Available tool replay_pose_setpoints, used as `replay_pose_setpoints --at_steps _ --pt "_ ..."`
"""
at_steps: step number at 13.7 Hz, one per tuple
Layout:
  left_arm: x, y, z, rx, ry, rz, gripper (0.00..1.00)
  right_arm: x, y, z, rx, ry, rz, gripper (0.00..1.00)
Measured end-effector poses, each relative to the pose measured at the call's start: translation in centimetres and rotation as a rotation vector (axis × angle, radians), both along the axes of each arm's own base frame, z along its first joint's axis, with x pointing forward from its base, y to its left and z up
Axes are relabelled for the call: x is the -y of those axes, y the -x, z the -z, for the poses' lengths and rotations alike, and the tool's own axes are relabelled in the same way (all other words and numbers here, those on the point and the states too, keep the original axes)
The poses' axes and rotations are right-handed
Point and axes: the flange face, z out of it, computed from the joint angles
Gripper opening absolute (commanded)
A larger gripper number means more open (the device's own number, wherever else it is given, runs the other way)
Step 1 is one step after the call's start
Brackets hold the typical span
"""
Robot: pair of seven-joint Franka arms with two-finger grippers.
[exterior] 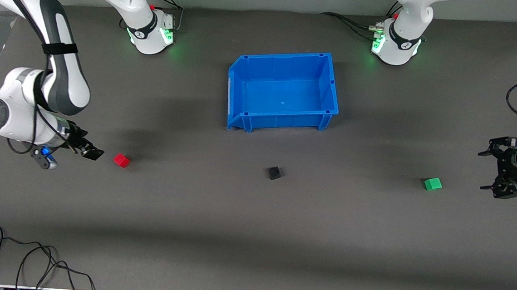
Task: Attach green and red cubes to black cube
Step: 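Lower and close the right gripper on the red cube while the left gripper grasps green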
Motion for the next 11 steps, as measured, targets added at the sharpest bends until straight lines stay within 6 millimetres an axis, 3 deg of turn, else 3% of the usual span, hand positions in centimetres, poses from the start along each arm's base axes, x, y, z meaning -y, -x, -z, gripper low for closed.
replay_pose_setpoints --at_steps 2,6,10,11 --pt "-0.5 0.4 3.4 0.017 -0.008 -0.086 0.96 -1.7 0.2 2.1 0.032 0.014 -0.005 1.0" --pt "0.2 1.2 9.8 0.003 -0.024 -0.107 0.96 -1.1 1.1 8.0 0.096 0.059 -0.013 1.0" --pt "0.3 2.5 14.9 0.024 -0.038 -0.109 0.92 -1.0 -0.4 10.3 0.092 0.084 -0.026 0.99" --pt "0.4 2.8 16.0 0.026 -0.038 -0.116 0.92 -1.0 -0.8 10.7 0.092 0.088 -0.028 0.94"
